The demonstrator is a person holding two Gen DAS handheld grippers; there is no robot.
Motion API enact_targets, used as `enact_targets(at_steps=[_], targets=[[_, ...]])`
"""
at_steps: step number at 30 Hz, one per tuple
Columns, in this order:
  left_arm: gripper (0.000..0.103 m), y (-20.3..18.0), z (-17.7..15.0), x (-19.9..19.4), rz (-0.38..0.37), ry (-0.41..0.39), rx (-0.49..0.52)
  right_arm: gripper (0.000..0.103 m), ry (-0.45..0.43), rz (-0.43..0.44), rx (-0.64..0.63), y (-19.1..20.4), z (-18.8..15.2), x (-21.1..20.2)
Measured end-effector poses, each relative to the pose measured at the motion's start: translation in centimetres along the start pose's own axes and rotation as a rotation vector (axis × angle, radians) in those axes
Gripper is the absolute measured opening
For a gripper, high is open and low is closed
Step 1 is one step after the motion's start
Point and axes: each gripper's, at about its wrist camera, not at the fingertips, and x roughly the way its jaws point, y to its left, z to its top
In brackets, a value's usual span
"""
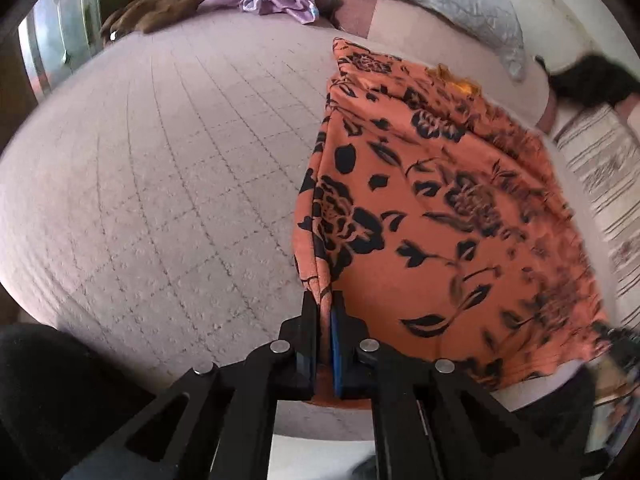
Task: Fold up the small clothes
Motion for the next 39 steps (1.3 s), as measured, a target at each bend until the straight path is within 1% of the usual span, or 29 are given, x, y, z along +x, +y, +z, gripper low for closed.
enact_targets(at_steps=[3,4,5,6,8,9,10,11,12,13,14,15,16,17,18,19,20,22,23,25,26,27,28,31,32,33,35,36,39], targets=[[0.005,0.0,0.4,-2.6,-0.022,-0.085,0.001,0.011,-0.027,0.060,0.039,0.2,0.2,-1.7],[0.006,0.0,0.4,-2.9,-0.027,-0.094,-0.001,0.011,-0.044,0.077,0.040,0.4,0.3,-2.4],[0.009,0.1,0.5,-2.6,-0.027,-0.088,-0.004,0.011,-0.063,0.087,0.040,0.6,0.4,-3.0],[0.010,0.4,0.4,-1.5,-0.001,-0.061,-0.006,0.014,-0.068,0.091,0.045,0.6,0.5,-3.1],[0.010,0.8,0.1,0.6,0.026,0.010,-0.020,0.016,-0.008,0.092,0.059,-0.2,0.7,-1.3],[0.011,1.0,-0.1,1.3,0.023,0.037,-0.033,0.021,0.015,0.076,0.077,-0.7,0.5,-0.4],[0.016,1.0,-0.2,1.0,0.019,0.010,-0.036,0.023,0.033,0.063,0.093,-1.1,0.4,0.3],[0.033,0.9,-0.2,0.7,0.016,-0.001,-0.034,0.029,0.033,0.076,0.099,-1.3,0.2,0.6],[0.042,0.7,-0.1,0.6,0.011,-0.005,-0.029,0.045,0.017,0.096,0.092,-1.1,0.1,0.3],[0.050,0.4,-0.1,0.6,0.012,-0.012,-0.015,0.059,0.012,0.111,0.084,-1.0,0.1,0.3],[0.049,0.2,-0.1,0.6,0.023,-0.012,-0.004,0.072,0.008,0.132,0.079,-0.8,0.0,0.2],[0.044,-0.3,0.1,0.7,0.051,-0.012,0.028,0.070,-0.005,0.147,0.067,-0.6,-0.1,0.2],[0.012,-0.7,0.1,0.8,0.066,-0.017,0.040,0.064,-0.001,0.131,0.053,-0.3,-0.2,0.4],[0.005,-0.7,0.4,1.0,0.043,0.000,0.037,0.040,0.006,0.107,0.036,-0.1,-0.2,0.7],[0.005,-0.4,0.7,0.9,0.027,0.008,0.009,0.011,0.012,0.075,0.034,-0.1,0.0,0.9],[0.005,0.0,1.0,0.5,0.013,0.003,-0.020,0.011,0.023,0.074,0.044,-0.3,0.1,1.0],[0.005,0.0,1.3,-0.3,0.001,-0.018,-0.026,0.011,0.030,0.101,0.075,-0.8,0.3,0.8],[0.005,-0.5,1.4,-1.8,0.006,-0.071,-0.001,0.010,0.011,0.124,0.074,-0.7,0.7,-0.4],[0.005,-0.3,1.4,-1.7,0.001,-0.067,-0.008,0.010,-0.005,0.131,0.059,-0.1,0.8,-1.1],[0.005,0.1,1.1,-0.2,0.004,-0.009,-0.016,0.010,-0.006,0.133,0.062,0.0,0.9,-1.2],[0.006,0.7,0.8,1.6,0.015,0.052,-0.038,0.010,0.015,0.113,0.064,-0.4,0.8,-0.3],[0.006,0.9,0.8,1.5,0.000,0.033,-0.050,0.011,0.043,0.098,0.084,-1.1,0.6,0.7],[0.006,0.7,1.0,1.2,0.002,0.035,-0.045,0.011,0.058,0.110,0.108,-1.6,0.5,1.3],[0.006,0.1,1.4,-0.3,0.001,-0.015,-0.021,0.010,0.030,0.145,0.107,-1.3,0.8,0.2],[0.006,0.1,1.3,0.0,0.008,-0.008,-0.015,0.010,0.017,0.162,0.091,-0.9,1.0,-0.4],[0.006,0.6,1.1,1.0,0.010,0.036,-0.035,0.010,0.016,0.156,0.073,-0.6,1.2,-0.5],[0.006,1.2,1.2,1.4,-0.009,0.054,-0.070,0.010,0.048,0.130,0.077,-1.0,1.3,0.6],[0.006,0.9,1.8,1.1,-0.007,0.063,-0.057,0.010,0.077,0.140,0.123,-1.8,1.3,1.6],[0.006,0.1,4.7,-0.5,-0.056,0.008,-0.036,0.010,0.060,0.174,0.115,-1.0,2.4,0.7]])
